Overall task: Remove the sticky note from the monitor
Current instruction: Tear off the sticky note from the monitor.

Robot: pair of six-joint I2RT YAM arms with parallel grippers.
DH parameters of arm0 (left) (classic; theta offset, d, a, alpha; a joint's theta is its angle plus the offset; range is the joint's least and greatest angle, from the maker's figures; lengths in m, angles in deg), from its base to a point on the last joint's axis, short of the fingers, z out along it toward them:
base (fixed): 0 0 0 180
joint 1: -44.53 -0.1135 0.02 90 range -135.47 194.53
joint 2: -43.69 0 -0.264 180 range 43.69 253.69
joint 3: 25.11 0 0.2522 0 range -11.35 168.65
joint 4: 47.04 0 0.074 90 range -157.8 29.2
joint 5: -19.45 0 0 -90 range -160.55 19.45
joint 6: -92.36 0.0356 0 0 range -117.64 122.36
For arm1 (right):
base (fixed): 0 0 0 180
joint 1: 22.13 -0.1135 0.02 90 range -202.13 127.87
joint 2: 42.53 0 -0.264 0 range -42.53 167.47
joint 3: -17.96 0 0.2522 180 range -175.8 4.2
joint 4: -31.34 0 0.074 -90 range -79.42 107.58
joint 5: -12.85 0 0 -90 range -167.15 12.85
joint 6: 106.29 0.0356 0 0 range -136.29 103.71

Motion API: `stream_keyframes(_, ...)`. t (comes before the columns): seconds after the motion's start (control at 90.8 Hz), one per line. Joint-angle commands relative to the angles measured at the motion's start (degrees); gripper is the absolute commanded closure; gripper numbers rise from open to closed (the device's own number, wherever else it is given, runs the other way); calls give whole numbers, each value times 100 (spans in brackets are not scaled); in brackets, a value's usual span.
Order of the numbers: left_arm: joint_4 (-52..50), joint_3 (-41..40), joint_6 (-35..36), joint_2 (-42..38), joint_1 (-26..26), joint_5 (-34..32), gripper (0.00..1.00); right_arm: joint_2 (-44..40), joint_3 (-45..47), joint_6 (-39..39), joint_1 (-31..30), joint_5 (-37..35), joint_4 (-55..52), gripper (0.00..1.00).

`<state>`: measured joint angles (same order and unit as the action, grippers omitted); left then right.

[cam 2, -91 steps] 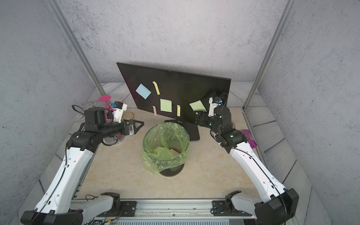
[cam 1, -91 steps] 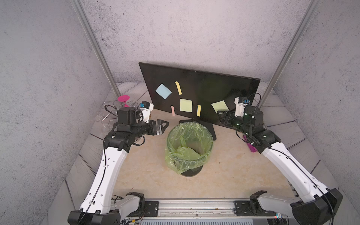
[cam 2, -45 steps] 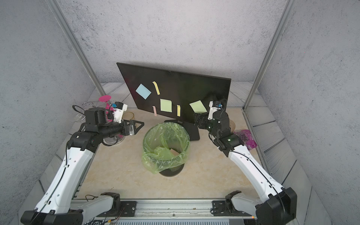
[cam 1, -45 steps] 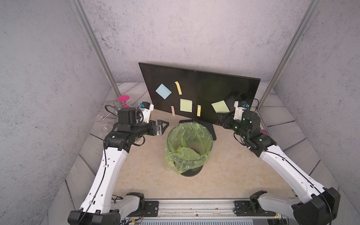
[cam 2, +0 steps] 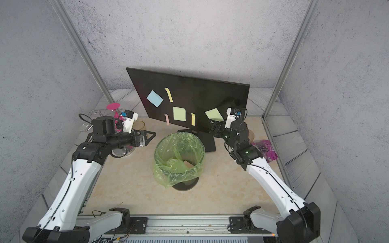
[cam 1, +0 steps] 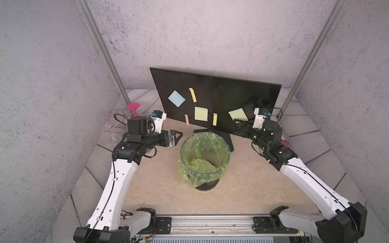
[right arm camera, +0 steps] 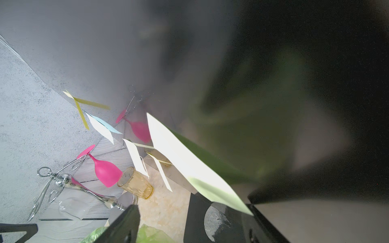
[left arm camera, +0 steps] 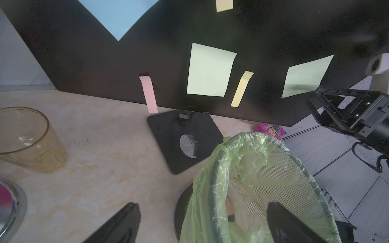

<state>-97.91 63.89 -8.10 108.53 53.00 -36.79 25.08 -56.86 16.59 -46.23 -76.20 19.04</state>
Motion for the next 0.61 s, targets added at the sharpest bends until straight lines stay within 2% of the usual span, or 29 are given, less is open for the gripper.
stream_keyframes(0.0, 10, -45, 95, -87, -21, 59, 0, 58, -72, -39, 72, -72, 539, 21)
stream_keyframes(0.44, 6, -45, 99, -77, -24, 85, 0, 123, -138, 23, 61, 272, 623, 28)
stream_keyframes(0.528, 4, -45, 102, -68, -29, 87, 0, 178, -169, 38, 72, 266, 552, 32)
stream_keyframes(0.594, -1, -40, 103, -68, -26, 88, 0, 203, -176, 44, 72, 259, 551, 39)
